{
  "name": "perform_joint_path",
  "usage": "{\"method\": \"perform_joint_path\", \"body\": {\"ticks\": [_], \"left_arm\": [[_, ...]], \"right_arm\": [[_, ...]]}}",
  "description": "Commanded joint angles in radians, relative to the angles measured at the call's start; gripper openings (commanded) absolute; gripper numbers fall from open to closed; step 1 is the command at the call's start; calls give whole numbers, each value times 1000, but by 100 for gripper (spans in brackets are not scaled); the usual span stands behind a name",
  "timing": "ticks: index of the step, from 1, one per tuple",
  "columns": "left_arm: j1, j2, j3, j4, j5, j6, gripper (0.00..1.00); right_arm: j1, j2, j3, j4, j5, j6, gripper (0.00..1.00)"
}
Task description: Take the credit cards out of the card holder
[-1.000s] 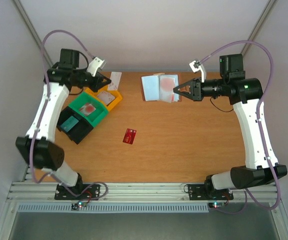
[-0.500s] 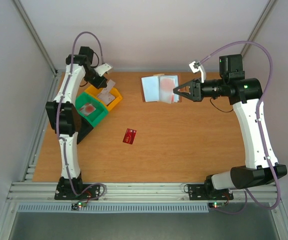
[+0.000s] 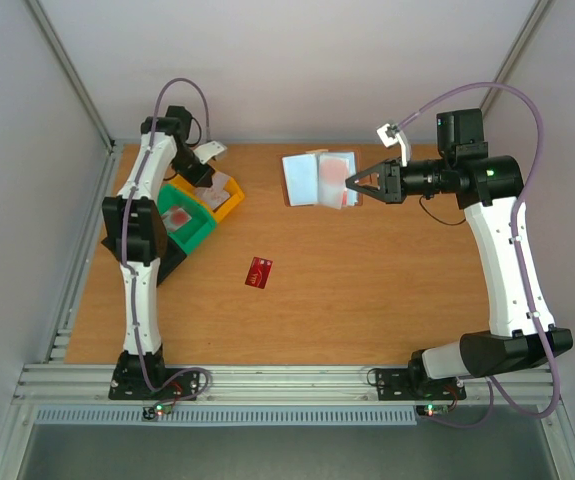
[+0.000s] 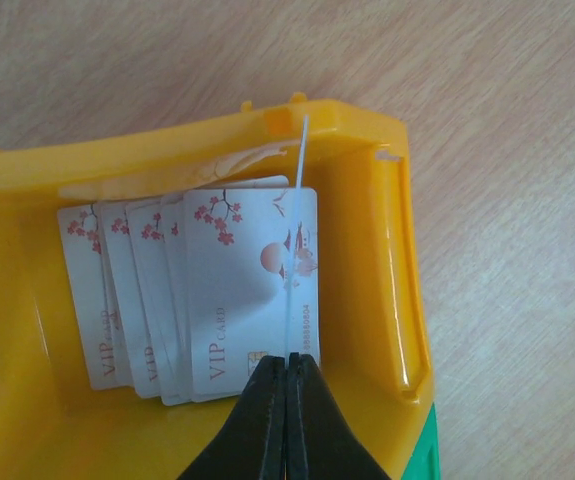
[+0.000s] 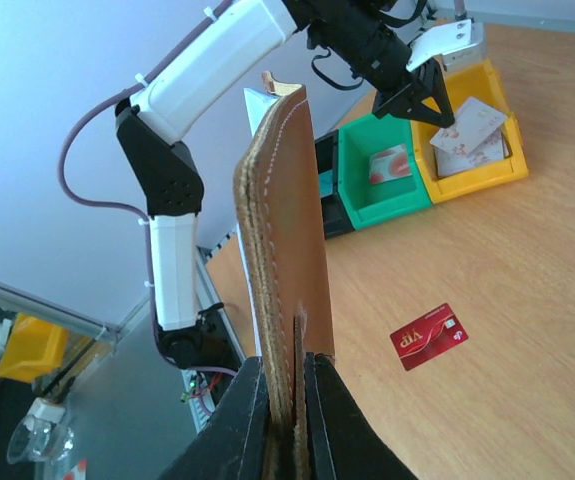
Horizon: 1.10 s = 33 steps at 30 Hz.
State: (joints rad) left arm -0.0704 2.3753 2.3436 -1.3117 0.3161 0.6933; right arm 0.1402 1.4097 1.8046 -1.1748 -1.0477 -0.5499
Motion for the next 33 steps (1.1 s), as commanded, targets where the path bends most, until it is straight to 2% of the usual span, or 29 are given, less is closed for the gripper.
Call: {"method": "perform_joint_path", "body": {"ticks": [1,12,28,33], "left_arm": [[-3,24,29,-47,3,10,0],[-3,14,53,-149,-74,60,0],[-31,110,72,-154,-91,43,0],[-31,121,69,-109,-80,33,0]], "right_arm": [[-5,-9,24,-11,-28,15,1],[-5,0,28,-8,-40,16,1],[-5,17,24,-10,-54,13,1],[-5,24,24,-7,-59,14,2]]}}
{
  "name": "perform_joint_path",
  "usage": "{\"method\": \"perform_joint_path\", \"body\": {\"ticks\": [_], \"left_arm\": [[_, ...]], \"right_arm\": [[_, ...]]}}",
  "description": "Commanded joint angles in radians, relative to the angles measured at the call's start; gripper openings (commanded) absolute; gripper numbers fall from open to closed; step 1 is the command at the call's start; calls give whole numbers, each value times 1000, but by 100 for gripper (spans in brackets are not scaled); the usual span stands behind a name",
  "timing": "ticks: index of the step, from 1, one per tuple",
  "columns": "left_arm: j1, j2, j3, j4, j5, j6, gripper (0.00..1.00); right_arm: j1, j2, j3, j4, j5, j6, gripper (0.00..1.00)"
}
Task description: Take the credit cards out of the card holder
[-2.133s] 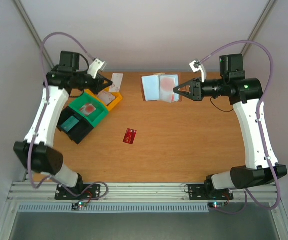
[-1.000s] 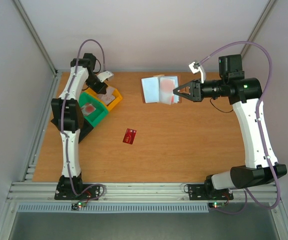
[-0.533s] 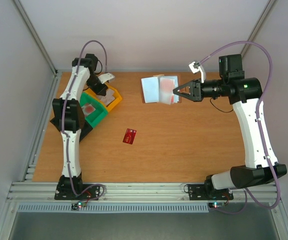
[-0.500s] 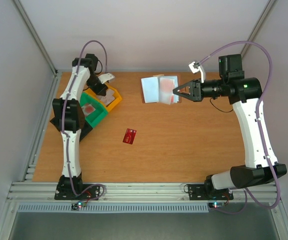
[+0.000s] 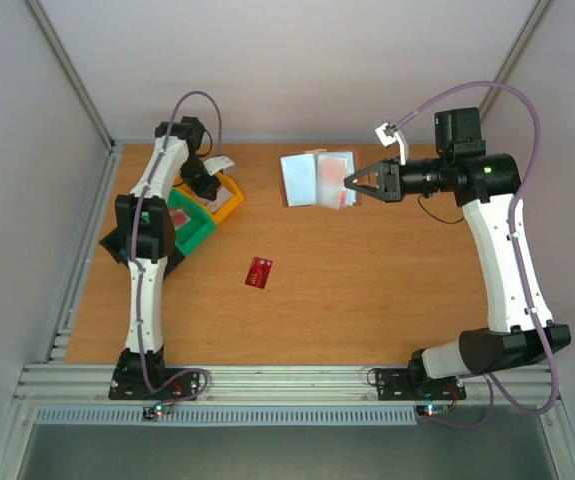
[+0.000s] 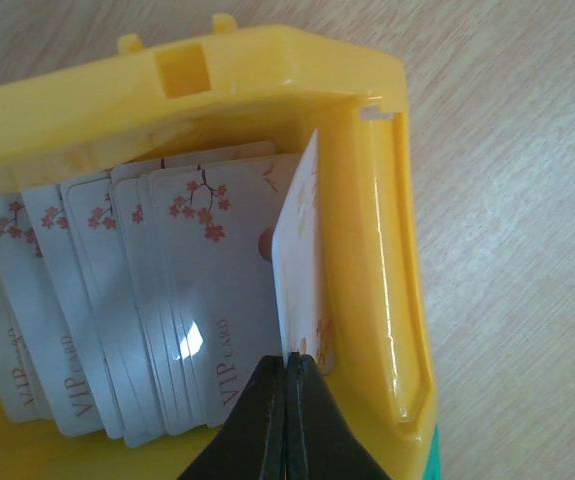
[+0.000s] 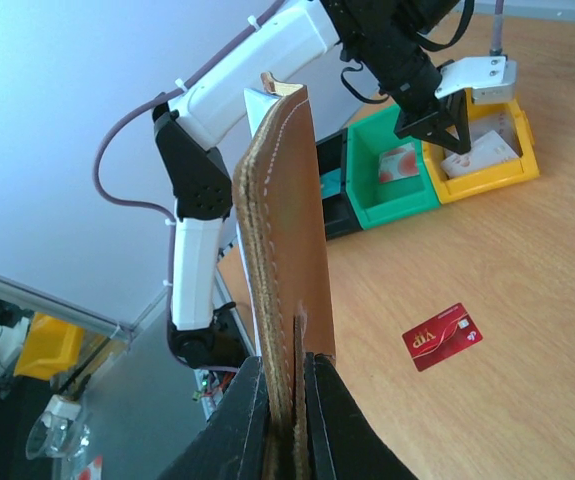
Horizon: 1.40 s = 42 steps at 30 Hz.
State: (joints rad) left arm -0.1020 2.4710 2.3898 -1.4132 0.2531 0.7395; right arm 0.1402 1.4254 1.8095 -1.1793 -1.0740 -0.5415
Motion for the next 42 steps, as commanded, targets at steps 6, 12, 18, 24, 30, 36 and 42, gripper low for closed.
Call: {"method": "perform_joint_path", "body": {"ticks": [6,12,18,24,30,36,42], "left_arm": [[2,-12,12,79,-61,-65,21],[7,-103,-27,252,-119,-101,51],[7,-252,-51,350,71,-181,54],[7,-553,-299,615,533,-447,63],[-74,-870,-769,1100,794,-914,99],[-257,-1000,-993,1294,702,-1040,99],[-314,-990,-1058,1498,701,-1176,99]], "right_arm": [[-5,7,17,4,-43,11,2],[-5,11,14,3,-50,11,2],[-5,5,14,0,-29,15,2],[-3,-13,9,12,-14,27,2],[9,-32,-7,45,2,41,2],[20,-43,-25,77,-34,59,2],[32,-44,-26,55,-37,42,2]]}}
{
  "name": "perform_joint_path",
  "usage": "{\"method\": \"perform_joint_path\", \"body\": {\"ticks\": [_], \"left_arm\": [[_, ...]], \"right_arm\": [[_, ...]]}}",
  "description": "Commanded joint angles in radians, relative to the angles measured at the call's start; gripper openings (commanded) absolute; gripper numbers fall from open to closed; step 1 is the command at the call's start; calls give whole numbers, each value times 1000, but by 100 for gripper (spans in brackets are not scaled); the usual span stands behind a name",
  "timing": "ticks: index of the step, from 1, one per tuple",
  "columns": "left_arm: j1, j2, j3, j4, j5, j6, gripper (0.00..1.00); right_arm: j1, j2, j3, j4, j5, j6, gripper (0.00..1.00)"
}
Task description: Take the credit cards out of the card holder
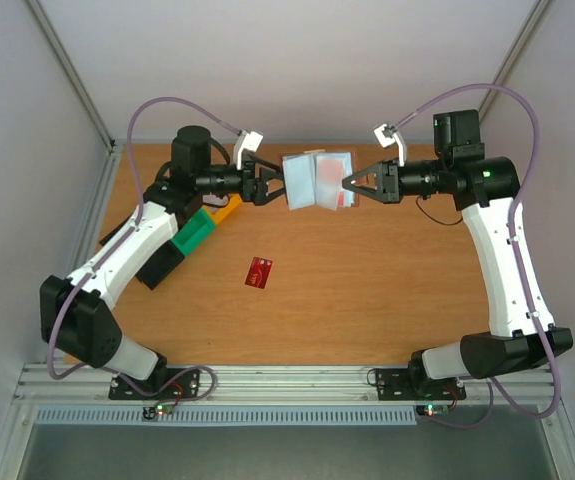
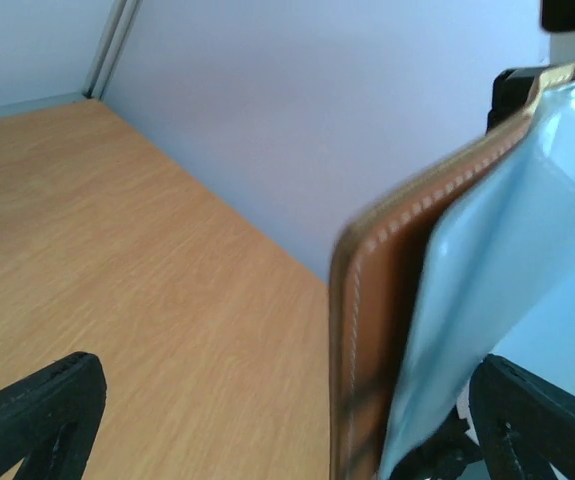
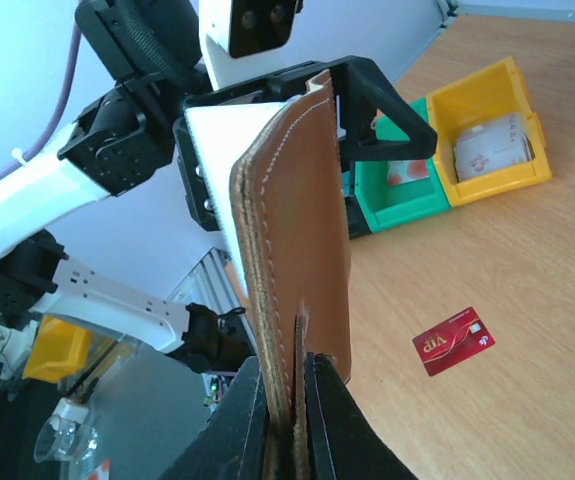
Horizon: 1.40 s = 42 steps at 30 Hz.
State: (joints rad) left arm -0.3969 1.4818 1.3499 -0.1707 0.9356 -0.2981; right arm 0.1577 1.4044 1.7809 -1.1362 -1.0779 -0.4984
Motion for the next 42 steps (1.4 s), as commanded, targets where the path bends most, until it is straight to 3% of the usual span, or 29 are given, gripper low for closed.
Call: {"method": "perform_joint_path", "body": {"ticks": [1,4,9,14,17,19,22,25,30,31,33,34,36,37,42], "left_arm": [[-27,-5,-23,282,46,-144,99],[-38,-29,-63,324,120,-137,99],[11,-88,-123,225,114,-8,99],[72,-97,-204,324,-1,-148,99],[-27,-122,-192,332,134,-63,99],[-88,-139,-195,331,86,-20,99],[-100,-117,-220,368,-10,-126,99],[-99,-77,-199,331,-93,-134,99],[-101,-20,-154,407,-54,-202,99],[-105,-14,-144,426,-17,-198,97],[-129,-11,-112,447,69,-152,80],[-146,-15,-103,447,93,-127,63],[-155,-22,-102,457,95,-113,14],[-156,-26,-106,454,81,-120,2],[-189,-45,-90,425,71,-66,0]], "right_arm": [[14,-25,3,7,-27,-3,2],[14,-33,6,-3,-10,-14,2],[11,-32,21,-20,59,-22,1],[11,14,27,-41,59,-12,1],[11,11,22,-34,59,-6,1],[11,2,16,-16,56,4,1],[12,-3,16,-2,22,7,1],[15,-7,9,-3,-23,-7,1],[17,-15,9,-52,-89,-58,1],[17,-16,7,-53,-93,-61,1],[17,-15,-2,-56,-80,-58,1],[18,-14,-4,-58,-65,-58,1],[17,-10,-6,-60,-46,-60,2],[17,-10,-7,-57,-37,-60,2],[18,-12,-30,-9,95,-30,6]]}}
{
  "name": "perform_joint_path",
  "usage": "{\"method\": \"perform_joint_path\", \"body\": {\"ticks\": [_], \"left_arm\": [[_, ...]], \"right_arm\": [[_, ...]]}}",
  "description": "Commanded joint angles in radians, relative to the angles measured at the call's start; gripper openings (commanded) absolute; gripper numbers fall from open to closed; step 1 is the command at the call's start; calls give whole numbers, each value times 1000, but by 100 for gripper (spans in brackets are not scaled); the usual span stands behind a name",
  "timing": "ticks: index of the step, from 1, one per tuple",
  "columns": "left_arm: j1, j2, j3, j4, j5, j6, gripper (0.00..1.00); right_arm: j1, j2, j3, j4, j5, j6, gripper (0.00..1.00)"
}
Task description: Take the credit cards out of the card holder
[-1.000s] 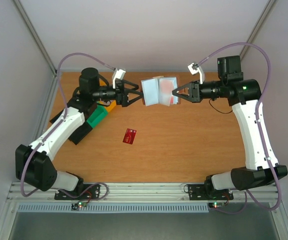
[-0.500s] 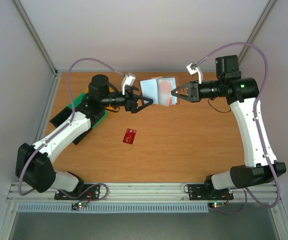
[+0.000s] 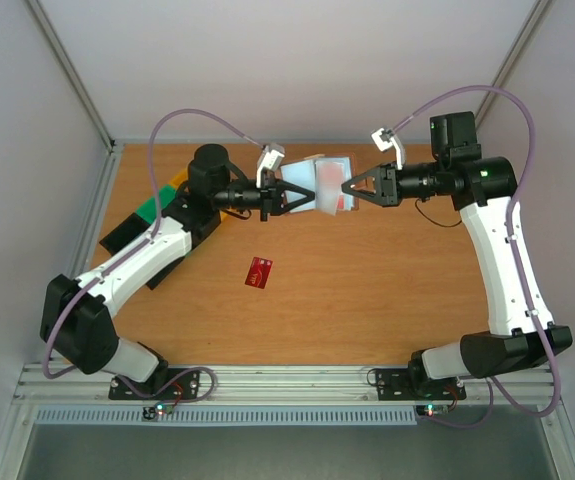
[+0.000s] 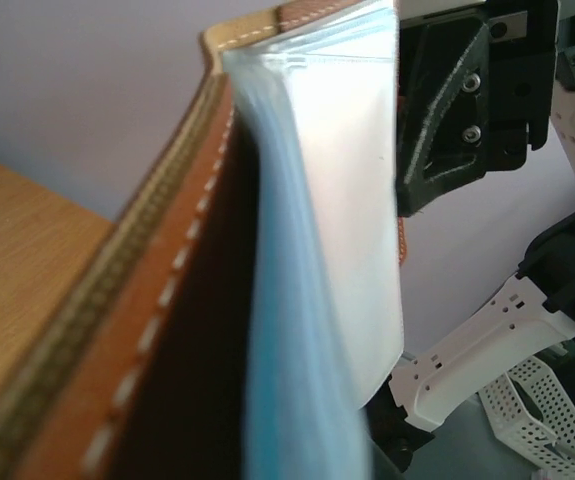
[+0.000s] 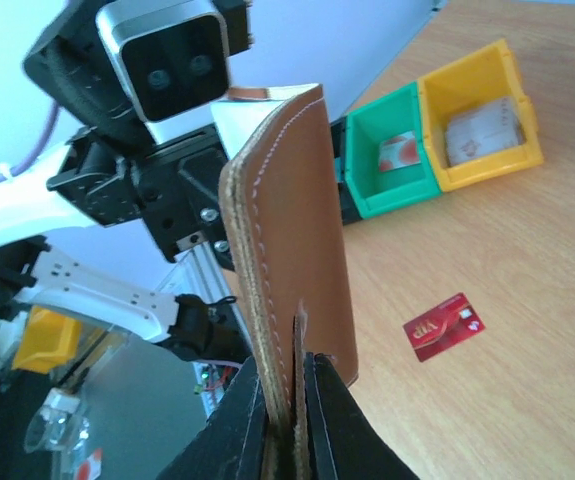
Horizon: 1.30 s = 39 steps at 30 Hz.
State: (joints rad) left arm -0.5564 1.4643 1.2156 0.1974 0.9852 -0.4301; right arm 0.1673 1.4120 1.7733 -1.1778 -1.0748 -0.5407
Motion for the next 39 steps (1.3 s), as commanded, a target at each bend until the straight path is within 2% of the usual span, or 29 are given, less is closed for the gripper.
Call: {"method": "perform_joint_path", "body": {"ticks": [1,8,16,18,20,24,26,28,30,33,37,39], "left_arm": [[-43,-28,52,56,20,86,0],[-74,-18,57,86,0,82,0],[-74,-10,54,91,-42,77,0],[-74,-3,63,88,-61,77,12],[-74,1,70,85,-68,76,35],[-74,-1,76,75,-71,67,71],[-75,-2,74,68,-92,61,86],[-74,7,82,52,-145,47,90],[-75,22,108,-16,-214,48,86],[-76,47,167,-177,-339,121,66],[-76,51,217,-380,-455,250,27],[-73,25,200,-385,-453,292,14]], "right_arm": [[10,-20,-30,52,115,27,8],[35,-34,-70,195,123,116,25],[74,-12,-63,177,119,110,30],[95,-4,-59,177,123,114,21],[102,2,-57,184,121,125,10],[103,-1,-56,203,168,157,3],[106,1,-55,205,198,167,1],[123,4,-50,201,233,169,1],[144,7,-36,203,245,167,1],[168,3,-18,206,255,162,1],[168,-16,-10,203,234,152,1],[149,-30,-16,197,219,144,3]]}}
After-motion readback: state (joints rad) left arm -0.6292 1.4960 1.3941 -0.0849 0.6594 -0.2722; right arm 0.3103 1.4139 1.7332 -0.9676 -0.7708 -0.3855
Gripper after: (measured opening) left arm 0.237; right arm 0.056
